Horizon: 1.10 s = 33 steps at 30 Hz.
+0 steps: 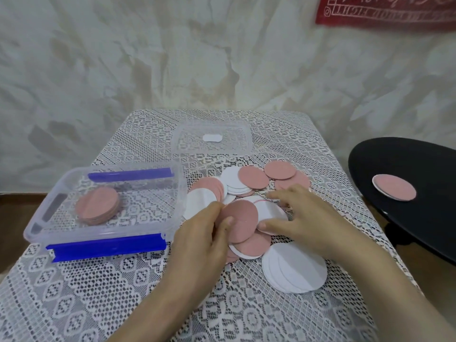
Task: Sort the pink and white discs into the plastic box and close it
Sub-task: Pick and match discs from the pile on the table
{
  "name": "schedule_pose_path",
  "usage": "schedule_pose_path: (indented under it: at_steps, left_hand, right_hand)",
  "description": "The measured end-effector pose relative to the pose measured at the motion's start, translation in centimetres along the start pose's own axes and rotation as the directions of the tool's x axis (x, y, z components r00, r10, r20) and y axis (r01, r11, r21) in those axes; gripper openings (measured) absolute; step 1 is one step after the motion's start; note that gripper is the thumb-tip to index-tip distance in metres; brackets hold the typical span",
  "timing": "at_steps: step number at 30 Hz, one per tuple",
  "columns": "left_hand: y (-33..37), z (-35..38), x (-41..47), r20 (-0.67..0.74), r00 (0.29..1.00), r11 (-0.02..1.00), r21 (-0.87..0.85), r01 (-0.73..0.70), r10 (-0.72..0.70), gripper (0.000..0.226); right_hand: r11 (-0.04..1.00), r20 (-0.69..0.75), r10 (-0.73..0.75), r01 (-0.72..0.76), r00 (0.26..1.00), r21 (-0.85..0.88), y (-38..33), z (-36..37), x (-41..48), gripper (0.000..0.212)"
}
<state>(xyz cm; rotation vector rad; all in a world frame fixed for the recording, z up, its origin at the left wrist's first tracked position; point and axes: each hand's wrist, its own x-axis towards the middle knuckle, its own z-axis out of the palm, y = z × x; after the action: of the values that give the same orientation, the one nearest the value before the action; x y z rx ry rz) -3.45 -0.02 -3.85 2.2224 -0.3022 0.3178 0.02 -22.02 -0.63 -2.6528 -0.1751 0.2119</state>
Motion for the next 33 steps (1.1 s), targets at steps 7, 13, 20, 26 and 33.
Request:
schedule_pose_path:
  at_steps: [7, 13, 20, 26, 33]
  left_hand:
    - [-0.4, -0.1, 0.3, 0.021, 1.000, 1.000, -0.026, 0.012, -0.012, 0.020]
    - [-0.2, -0.2, 0.2, 0.044, 0.998, 0.999, -0.012, 0.035, -0.035, 0.041]
    - [0.5, -0.7, -0.4, 0.059, 0.998, 0.999, 0.006, 0.033, -0.033, 0.044]
    - [0.7, -0.7, -0.8, 0.046, 0.999, 1.000, 0.002, 0.027, -0.027, 0.041]
    - [1.2, -0.8, -0.8, 0.104, 0.994, 0.997, -0.076, -0.004, 0.012, 0.039]
  right_hand:
    - [0.997, -0.017, 0.076, -0.076, 0.997, 0.012, 0.5, -0.9, 0.5, 0.062]
    - [0.990, -0.098, 0.100, -0.090, 0.990, 0.107, 0.7, -1.2, 0.0, 0.035]
    - [0.948, -0.150, 0.047, 0.004, 0.988, 0.319, 1.7, -1.1, -1.3, 0.023]
    - [0.807, -0.037, -0.053, 0.065, 0.998, 0.587, 0.3, -0.9, -2.9, 0.019]
    - [0.781, 0.027, -0.135, 0.090, 0.991, 0.618, -1.1, 1.0, -2.7, 0.008]
